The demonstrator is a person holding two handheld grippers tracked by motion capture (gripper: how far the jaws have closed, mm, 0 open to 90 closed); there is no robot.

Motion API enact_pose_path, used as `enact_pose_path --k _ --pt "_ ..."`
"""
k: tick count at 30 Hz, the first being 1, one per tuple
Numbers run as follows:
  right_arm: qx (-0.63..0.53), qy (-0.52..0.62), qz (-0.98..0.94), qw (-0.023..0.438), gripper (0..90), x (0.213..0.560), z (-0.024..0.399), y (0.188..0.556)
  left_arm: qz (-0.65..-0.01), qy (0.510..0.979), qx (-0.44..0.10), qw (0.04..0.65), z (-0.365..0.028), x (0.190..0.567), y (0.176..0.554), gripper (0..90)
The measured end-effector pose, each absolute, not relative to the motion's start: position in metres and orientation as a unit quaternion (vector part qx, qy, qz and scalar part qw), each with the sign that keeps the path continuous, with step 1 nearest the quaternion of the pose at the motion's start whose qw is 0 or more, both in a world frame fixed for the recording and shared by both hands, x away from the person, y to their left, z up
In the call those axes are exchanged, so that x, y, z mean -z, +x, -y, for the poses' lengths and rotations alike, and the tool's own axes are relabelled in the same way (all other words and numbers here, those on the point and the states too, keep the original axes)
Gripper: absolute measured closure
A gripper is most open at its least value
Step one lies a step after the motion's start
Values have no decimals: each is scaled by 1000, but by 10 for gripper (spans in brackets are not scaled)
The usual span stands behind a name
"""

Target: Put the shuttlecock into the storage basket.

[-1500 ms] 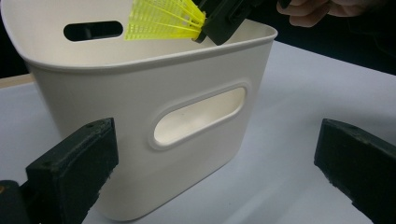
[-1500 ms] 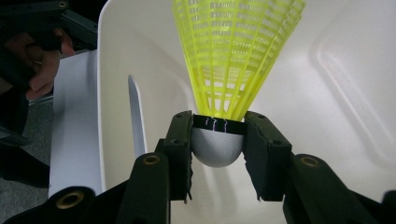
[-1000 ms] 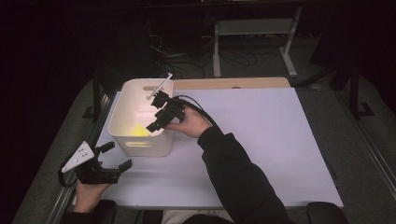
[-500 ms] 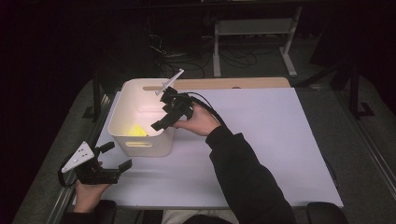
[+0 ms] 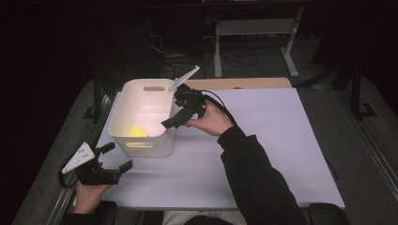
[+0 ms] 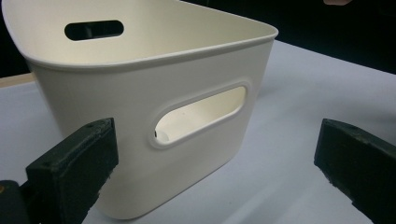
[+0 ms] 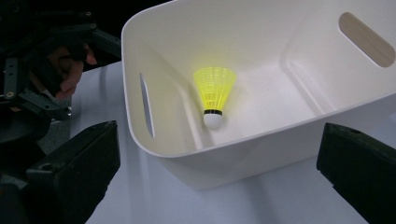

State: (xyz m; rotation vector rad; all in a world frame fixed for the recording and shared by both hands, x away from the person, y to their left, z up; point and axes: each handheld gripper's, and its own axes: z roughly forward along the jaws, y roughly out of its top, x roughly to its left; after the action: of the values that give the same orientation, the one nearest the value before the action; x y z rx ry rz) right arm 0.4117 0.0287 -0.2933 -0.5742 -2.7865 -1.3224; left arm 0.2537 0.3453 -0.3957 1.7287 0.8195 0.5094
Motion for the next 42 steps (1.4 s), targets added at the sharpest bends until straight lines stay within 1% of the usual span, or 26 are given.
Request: enact_pose_path --k 29,42 --pt "431 -222 874 -27 0 294 31 405 -346 731 -215 548 -345 396 254 0" --pt "426 -247 869 -41 0 302 59 403 -346 731 -216 547 -345 396 254 0"
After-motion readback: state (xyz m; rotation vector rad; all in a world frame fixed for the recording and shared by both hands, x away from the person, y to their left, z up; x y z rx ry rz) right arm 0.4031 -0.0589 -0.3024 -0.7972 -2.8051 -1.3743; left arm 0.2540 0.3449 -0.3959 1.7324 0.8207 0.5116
